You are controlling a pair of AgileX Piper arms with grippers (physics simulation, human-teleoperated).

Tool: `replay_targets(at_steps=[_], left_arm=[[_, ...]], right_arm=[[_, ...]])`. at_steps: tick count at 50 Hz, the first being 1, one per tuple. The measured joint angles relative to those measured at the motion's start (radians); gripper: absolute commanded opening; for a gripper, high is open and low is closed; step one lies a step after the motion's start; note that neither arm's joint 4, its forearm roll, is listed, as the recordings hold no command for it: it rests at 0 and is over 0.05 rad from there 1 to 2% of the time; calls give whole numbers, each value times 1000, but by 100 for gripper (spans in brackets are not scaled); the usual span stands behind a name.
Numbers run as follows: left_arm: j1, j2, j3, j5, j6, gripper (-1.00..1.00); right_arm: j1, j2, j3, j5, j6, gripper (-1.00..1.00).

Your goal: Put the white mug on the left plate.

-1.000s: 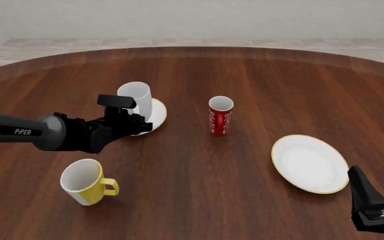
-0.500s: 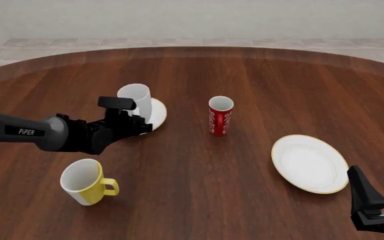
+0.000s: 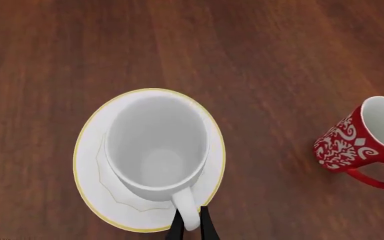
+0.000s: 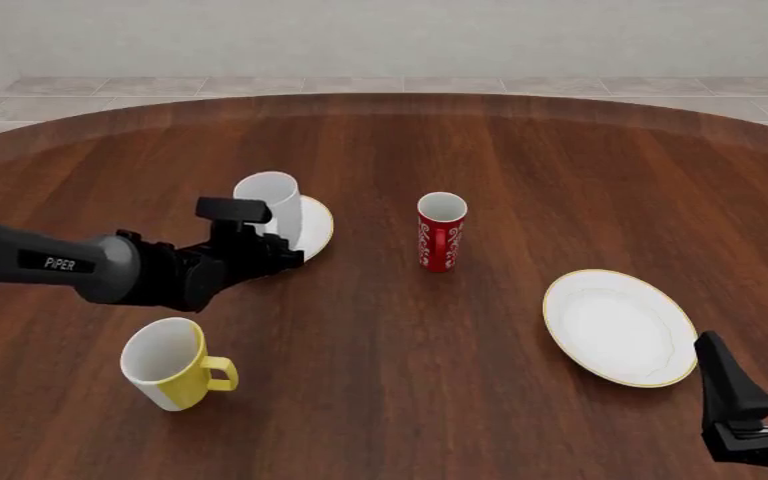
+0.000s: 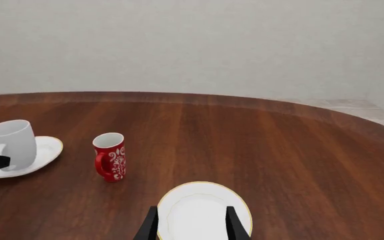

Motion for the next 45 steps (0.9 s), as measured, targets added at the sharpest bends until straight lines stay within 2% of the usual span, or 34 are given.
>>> replay_targets(at_steps=[28,29,45], left_arm=[[0,15,-4,-7,-3,-100],[-1,16,-5,-7,-2,100],[-4,27,-16,-6,-1,100]], right_arm=[[-1,13,0,-14,-3,100],[-1,13,0,-14,-3,100],[-2,14,0,-15,-4,100]])
